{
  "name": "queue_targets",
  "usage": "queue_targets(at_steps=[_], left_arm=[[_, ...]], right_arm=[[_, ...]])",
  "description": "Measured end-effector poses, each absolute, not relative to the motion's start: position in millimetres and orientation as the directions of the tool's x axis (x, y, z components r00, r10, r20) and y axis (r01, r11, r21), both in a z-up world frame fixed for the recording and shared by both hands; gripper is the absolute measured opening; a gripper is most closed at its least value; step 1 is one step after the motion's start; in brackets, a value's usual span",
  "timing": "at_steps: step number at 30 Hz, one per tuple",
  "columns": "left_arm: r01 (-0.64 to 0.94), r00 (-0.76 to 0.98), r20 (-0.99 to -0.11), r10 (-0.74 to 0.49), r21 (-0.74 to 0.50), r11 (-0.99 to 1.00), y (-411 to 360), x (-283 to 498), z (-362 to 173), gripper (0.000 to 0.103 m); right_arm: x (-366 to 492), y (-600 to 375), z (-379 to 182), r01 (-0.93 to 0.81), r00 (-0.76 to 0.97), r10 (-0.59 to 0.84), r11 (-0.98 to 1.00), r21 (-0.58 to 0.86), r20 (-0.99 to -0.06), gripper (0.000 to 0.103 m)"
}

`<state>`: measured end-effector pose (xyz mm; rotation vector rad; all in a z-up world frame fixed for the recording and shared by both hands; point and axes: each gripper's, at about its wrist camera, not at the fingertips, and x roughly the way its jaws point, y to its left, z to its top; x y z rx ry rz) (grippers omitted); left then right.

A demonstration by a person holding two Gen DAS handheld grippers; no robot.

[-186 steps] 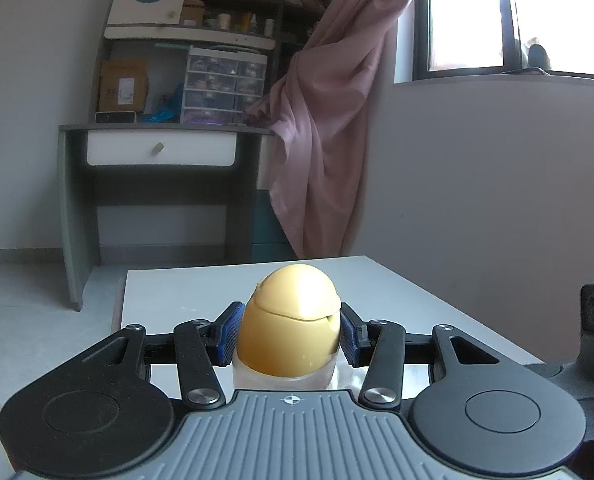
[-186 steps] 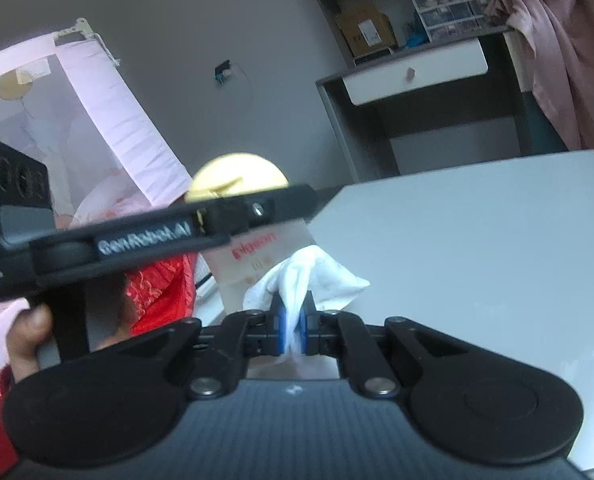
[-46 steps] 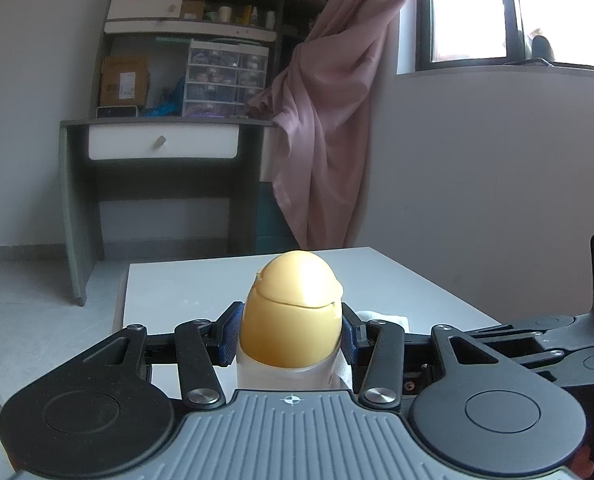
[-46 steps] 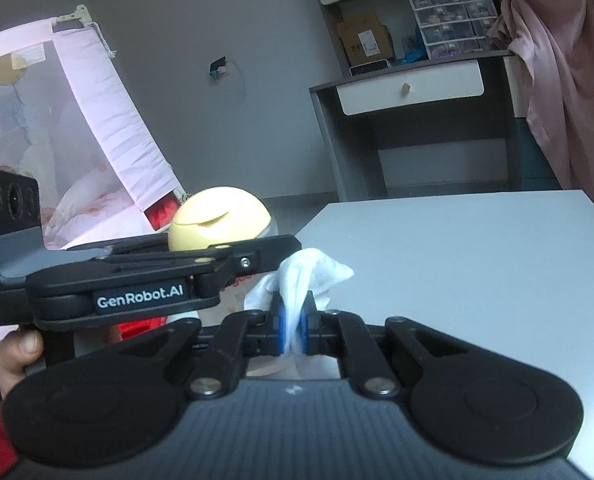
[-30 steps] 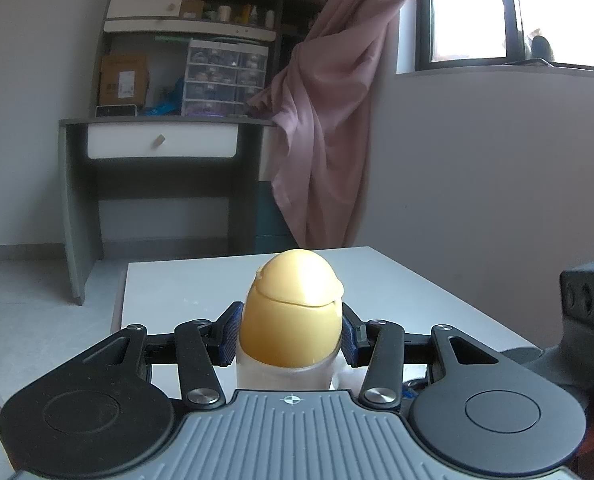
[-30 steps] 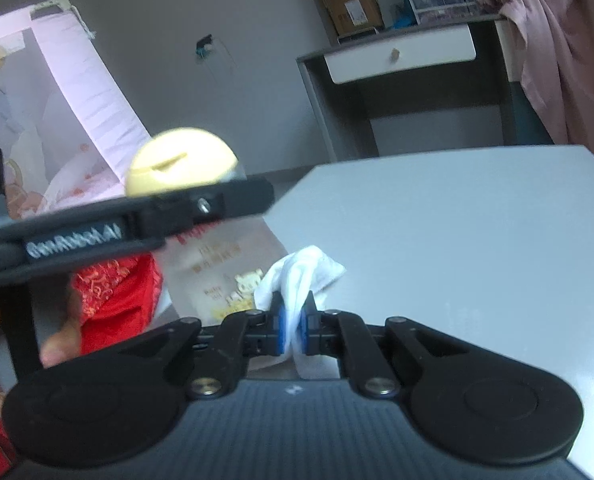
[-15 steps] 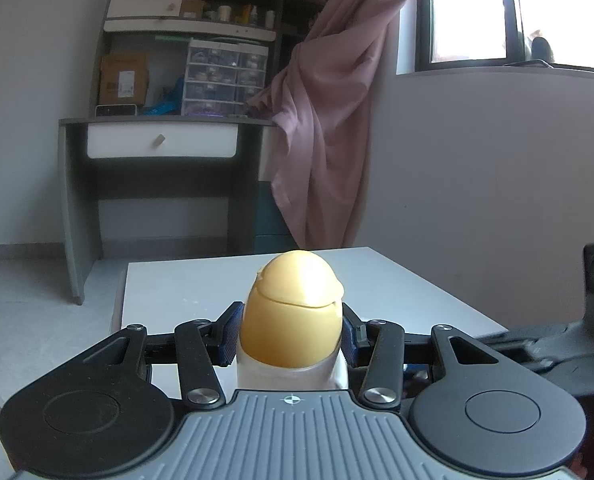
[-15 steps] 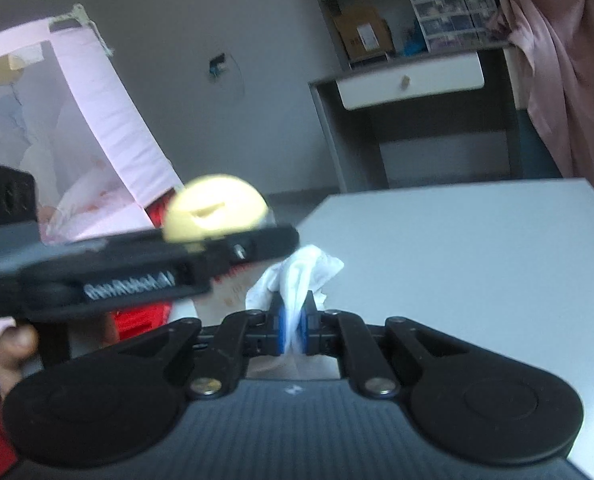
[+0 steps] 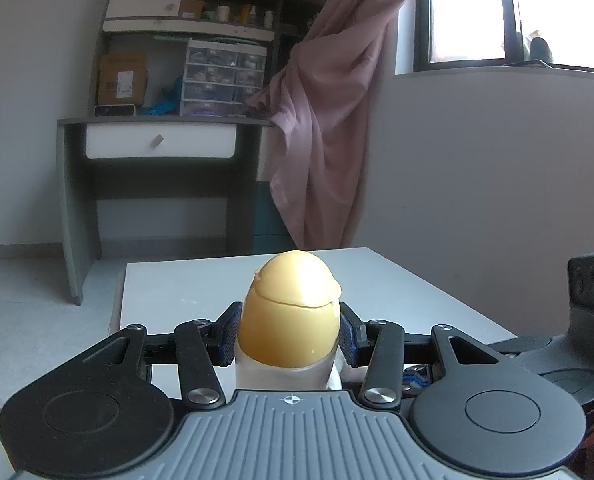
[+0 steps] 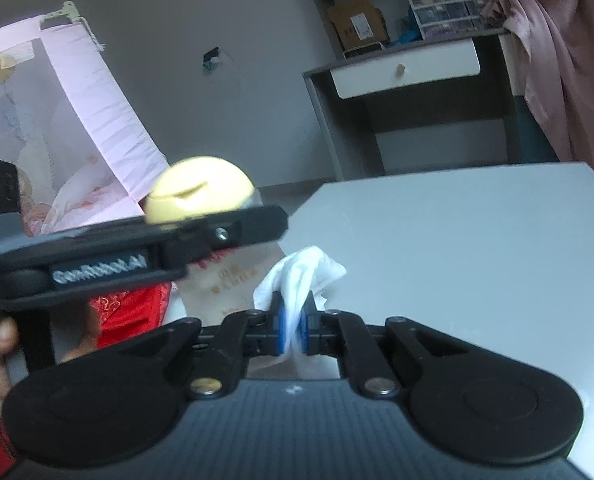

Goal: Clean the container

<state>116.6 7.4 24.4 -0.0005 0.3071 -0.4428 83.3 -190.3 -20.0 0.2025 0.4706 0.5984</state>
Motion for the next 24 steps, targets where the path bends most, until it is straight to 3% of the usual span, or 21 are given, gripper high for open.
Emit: queue_targets(at_steps=[14, 24], left_arm=[[0.416, 0.86, -0.294, -0.418, -0.072, 0.906, 6.9, 118.1, 25.7, 0.048], [0.417, 0.859, -0.292, -0.42, -0.075, 0.906, 6.8, 117.2, 26.4, 0.048]], right_arm=[[87.4, -187.8, -30.4, -0.479, 0.713, 0.575, 0.817, 0.32, -0.401, 0.008], [67.6, -188.7, 0.2, -0.537, 0.728, 0.61, 0.791, 0.293, -0.312, 0.008]])
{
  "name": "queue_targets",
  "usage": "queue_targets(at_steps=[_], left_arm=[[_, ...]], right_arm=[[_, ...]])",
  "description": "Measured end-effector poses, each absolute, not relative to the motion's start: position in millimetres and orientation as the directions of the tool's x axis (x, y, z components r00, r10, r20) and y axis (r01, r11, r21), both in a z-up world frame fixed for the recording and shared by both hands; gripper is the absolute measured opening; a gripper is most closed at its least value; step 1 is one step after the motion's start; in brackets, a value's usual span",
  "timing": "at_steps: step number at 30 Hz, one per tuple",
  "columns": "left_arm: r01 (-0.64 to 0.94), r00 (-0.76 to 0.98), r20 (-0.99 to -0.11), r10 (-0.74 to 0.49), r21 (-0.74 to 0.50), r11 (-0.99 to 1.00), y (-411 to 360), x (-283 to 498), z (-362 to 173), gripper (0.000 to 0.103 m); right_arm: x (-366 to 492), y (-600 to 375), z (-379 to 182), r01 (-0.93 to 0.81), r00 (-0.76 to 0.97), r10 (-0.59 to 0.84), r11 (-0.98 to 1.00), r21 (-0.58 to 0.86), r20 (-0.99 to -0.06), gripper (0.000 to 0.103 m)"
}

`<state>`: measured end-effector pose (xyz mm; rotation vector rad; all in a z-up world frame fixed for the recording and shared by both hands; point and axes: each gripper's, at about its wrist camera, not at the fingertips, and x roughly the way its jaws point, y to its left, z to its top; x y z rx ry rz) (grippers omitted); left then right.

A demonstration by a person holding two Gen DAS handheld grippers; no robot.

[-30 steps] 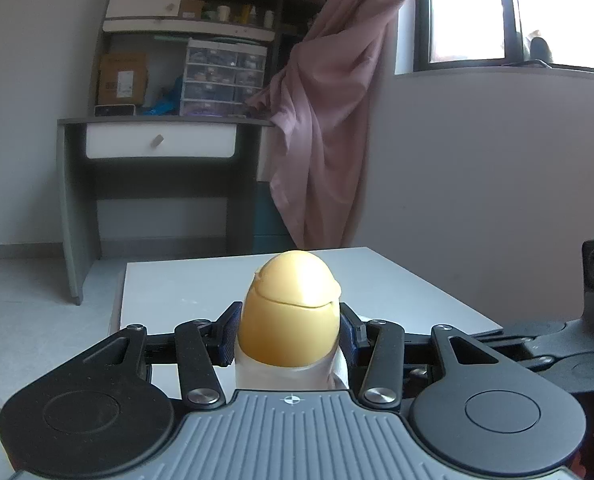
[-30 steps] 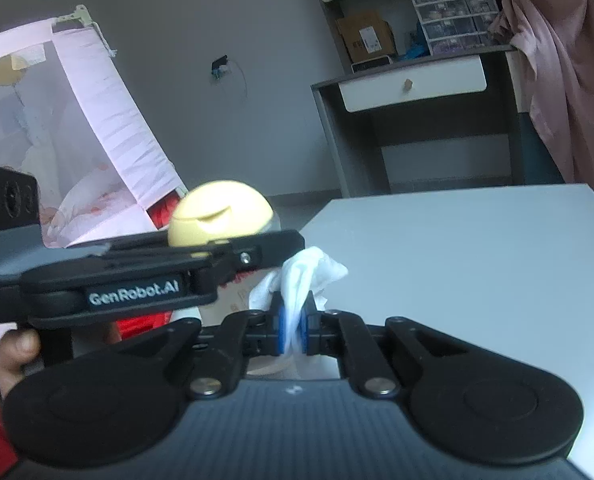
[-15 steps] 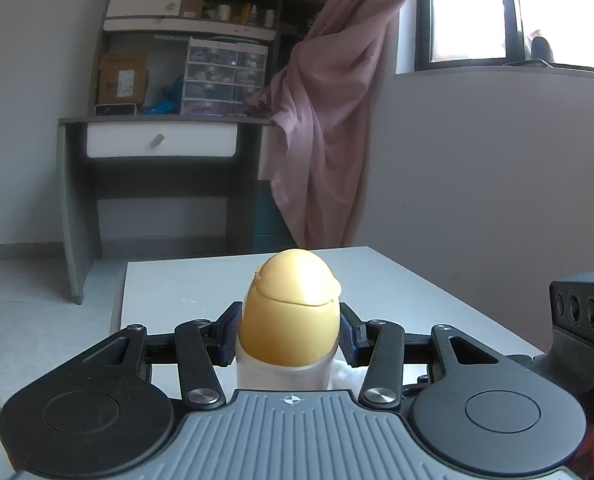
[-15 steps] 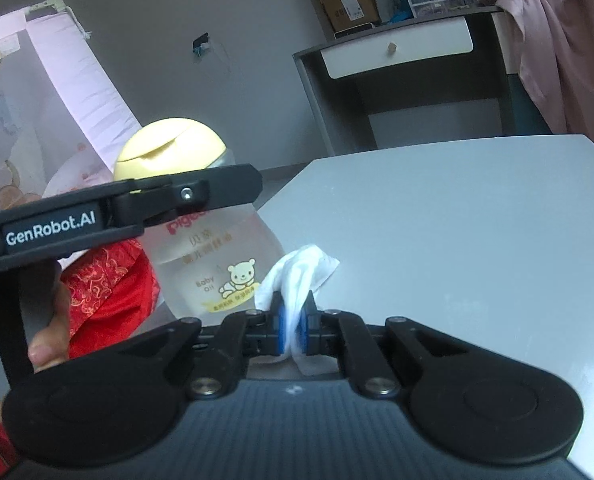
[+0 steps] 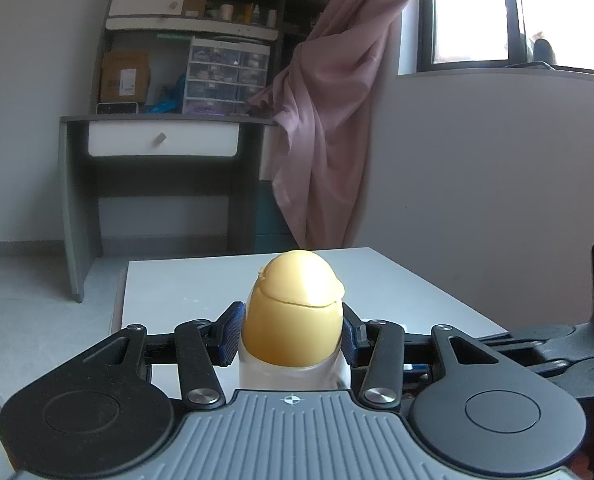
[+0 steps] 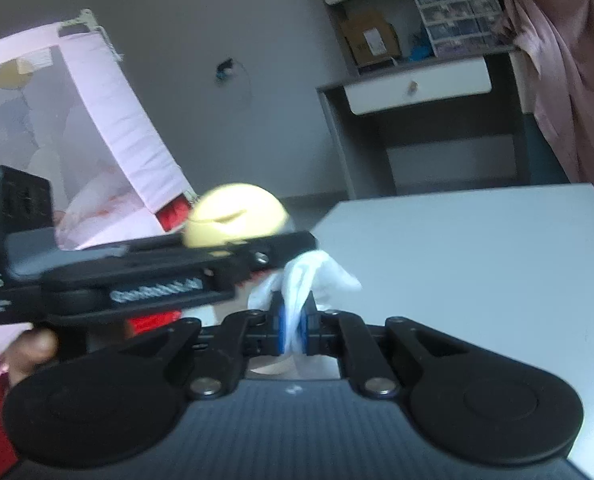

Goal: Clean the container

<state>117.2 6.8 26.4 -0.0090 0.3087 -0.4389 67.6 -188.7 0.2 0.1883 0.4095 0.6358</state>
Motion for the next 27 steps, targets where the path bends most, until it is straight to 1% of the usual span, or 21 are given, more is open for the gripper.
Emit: queue_targets(at_steps=[4, 17, 23, 27], left_arm=[[0.419, 0.859, -0.291, -0.421, -0.073, 0.905, 7.1, 116.3, 26.1, 0.048], [0.421, 0.857, -0.294, -0.423, -0.071, 0.904, 7.3, 114.9, 24.4, 0.048], [0.419, 0.859, -0.296, -0.418, -0.065, 0.906, 5.2, 113.3, 23.0, 0.048], [0.415, 0.859, -0.296, -0.417, -0.072, 0.907, 6.6, 113.5, 22.9, 0.048]], right_arm=[[66.9, -186.0, -1.3, -0.544, 0.72, 0.615, 0.788, 0.287, -0.321, 0.008], [78.2, -182.7, -31.7, -0.52, 0.677, 0.613, 0.79, 0.325, -0.408, 0.008], [77.2, -180.9, -31.8, -0.518, 0.679, 0.609, 0.793, 0.319, -0.411, 0.008], [70.2, -180.4, -24.9, -0.53, 0.691, 0.612, 0.791, 0.307, -0.385, 0.008]])
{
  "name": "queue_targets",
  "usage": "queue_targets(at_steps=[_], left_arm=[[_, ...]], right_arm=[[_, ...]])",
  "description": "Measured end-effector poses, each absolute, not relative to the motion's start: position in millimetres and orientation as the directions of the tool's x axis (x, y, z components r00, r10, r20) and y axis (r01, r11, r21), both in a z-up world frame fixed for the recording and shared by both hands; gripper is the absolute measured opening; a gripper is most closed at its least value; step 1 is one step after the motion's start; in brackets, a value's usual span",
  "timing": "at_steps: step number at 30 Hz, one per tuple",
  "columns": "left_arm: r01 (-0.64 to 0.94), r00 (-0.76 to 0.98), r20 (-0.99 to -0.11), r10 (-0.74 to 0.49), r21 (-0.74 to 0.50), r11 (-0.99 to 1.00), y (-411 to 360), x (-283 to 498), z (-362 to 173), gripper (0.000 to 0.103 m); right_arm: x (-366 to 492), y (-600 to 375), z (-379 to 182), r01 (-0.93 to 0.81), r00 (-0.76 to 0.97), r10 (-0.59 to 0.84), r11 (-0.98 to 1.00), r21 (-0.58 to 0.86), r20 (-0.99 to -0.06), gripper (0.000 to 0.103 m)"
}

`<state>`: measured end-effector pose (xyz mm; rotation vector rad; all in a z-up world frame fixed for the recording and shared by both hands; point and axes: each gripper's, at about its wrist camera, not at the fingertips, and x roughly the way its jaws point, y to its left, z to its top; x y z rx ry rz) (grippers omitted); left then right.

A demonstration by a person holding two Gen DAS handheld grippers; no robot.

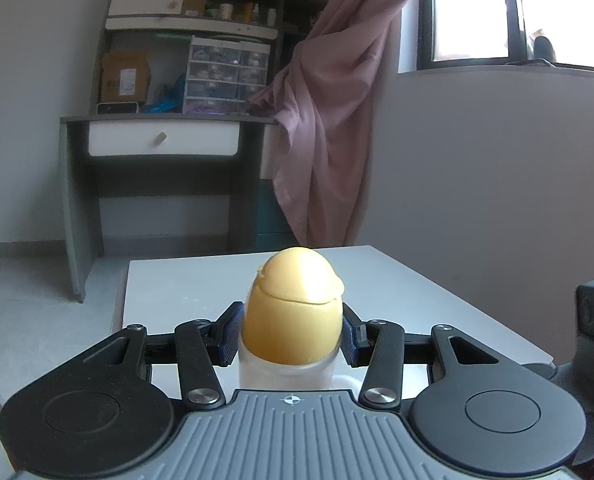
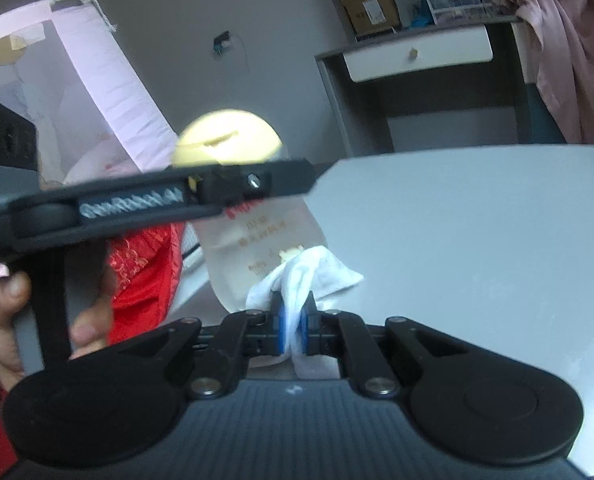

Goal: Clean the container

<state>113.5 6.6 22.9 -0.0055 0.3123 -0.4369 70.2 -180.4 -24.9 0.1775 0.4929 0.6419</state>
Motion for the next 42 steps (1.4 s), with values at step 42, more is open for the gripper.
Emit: queue_targets(at_steps=[42], left_arm=[[0.417, 0.857, -0.303, -0.418, -0.069, 0.906, 8.5, 116.0, 27.3, 0.048]], right_arm=[[67.5, -171.2, -26.4, -0.546, 0.669, 0.627, 0.779, 0.31, -0.398, 0.008]])
